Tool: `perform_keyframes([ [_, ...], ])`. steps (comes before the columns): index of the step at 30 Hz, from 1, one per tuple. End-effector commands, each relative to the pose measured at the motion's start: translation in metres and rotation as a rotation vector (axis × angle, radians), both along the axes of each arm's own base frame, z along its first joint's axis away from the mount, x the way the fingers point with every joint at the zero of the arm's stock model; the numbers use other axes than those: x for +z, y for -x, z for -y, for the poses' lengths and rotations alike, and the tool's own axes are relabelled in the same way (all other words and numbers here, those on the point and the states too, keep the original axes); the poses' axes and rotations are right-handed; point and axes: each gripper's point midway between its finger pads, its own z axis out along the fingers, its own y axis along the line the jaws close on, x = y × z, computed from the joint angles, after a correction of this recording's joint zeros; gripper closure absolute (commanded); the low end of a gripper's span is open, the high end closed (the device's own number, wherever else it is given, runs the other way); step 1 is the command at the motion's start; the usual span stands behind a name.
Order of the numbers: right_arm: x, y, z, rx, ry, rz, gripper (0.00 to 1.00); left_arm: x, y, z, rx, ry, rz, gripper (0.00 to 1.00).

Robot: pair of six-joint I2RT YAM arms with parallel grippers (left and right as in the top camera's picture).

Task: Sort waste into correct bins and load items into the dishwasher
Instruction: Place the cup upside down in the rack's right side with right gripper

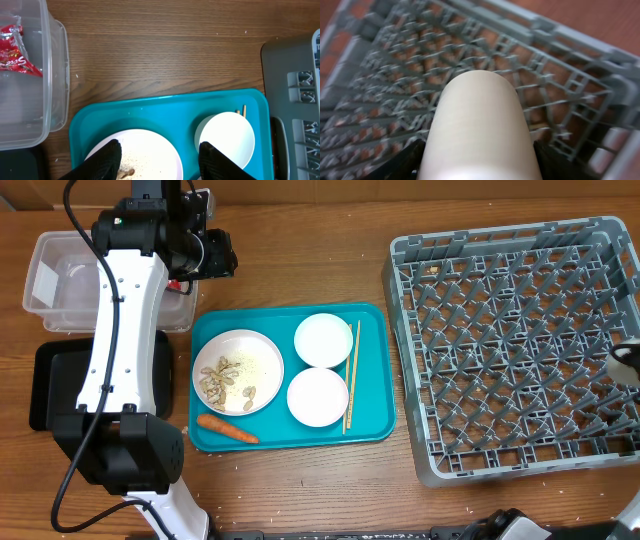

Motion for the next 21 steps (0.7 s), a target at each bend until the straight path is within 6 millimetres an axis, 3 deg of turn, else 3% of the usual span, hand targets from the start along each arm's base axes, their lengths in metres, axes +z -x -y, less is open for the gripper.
perform_keyframes([
  [1, -0.007, 0.013, 0.021, -0.075, 0.014, -0.056, 0.55, 0.007, -0.001, -0.001, 0.009, -0.011, 0.017, 0.48],
  [8, -0.054, 0.022, 0.023, -0.094, -0.108, -0.195, 0.53, 0.006, 0.0, -0.001, 0.009, -0.011, 0.013, 0.48],
  [11, -0.068, 0.02, 0.026, -0.093, -0.132, -0.219, 0.42, 0.006, 0.0, -0.001, 0.009, -0.011, 0.013, 0.47],
  [17, -0.067, 0.01, 0.034, -0.089, -0.111, -0.182, 0.27, 0.006, 0.001, 0.0, 0.007, -0.009, 0.01, 0.39],
  [21, -0.066, 0.006, 0.033, -0.081, -0.117, -0.166, 0.26, 0.006, 0.001, 0.0, 0.008, -0.008, 0.009, 0.39],
])
